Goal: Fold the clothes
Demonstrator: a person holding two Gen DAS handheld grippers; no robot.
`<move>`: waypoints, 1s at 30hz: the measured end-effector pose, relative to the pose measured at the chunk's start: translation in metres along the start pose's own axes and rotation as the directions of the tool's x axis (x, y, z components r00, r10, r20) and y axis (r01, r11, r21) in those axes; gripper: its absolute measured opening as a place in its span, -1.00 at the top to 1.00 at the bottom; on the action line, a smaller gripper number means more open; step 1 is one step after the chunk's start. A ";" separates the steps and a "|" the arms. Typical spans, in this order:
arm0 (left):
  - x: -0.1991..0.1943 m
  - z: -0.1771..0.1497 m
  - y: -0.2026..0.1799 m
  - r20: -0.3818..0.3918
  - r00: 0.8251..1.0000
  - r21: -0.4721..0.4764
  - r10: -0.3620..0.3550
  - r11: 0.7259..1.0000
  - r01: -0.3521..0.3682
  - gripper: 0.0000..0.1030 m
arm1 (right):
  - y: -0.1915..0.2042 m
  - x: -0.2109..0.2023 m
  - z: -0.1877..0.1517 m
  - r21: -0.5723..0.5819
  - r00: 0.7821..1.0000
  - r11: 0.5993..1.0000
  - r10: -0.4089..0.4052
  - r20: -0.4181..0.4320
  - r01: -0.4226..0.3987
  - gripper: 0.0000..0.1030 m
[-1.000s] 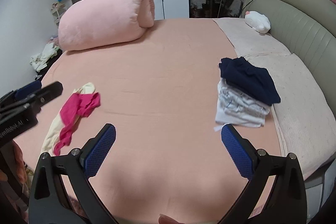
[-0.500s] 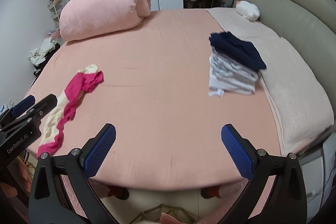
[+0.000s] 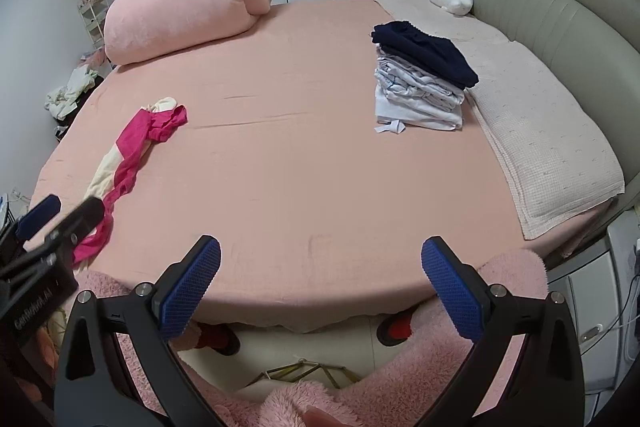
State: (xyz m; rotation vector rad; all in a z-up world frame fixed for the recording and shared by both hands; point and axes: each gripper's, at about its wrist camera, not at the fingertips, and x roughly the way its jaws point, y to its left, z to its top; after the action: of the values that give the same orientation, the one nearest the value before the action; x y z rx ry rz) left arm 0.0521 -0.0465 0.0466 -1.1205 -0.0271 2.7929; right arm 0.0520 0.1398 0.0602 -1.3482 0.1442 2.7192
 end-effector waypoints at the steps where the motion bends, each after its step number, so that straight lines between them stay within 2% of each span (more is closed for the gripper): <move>1: 0.000 0.000 -0.001 0.002 1.000 0.000 0.000 1.000 0.000 -0.61 | -0.001 -0.001 0.000 -0.001 1.000 1.000 0.000 0.004 0.000 -0.98; 30: 0.005 -0.003 -0.010 -0.016 1.000 0.016 -0.008 1.000 0.008 -0.61 | -0.011 0.004 0.000 -0.003 1.000 1.000 -0.003 -0.011 0.003 -0.98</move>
State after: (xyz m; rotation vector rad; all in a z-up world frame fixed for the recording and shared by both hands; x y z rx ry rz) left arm 0.0517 -0.0363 0.0422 -1.1359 -0.0074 2.7724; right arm 0.0511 0.1511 0.0561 -1.3635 0.1387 2.7107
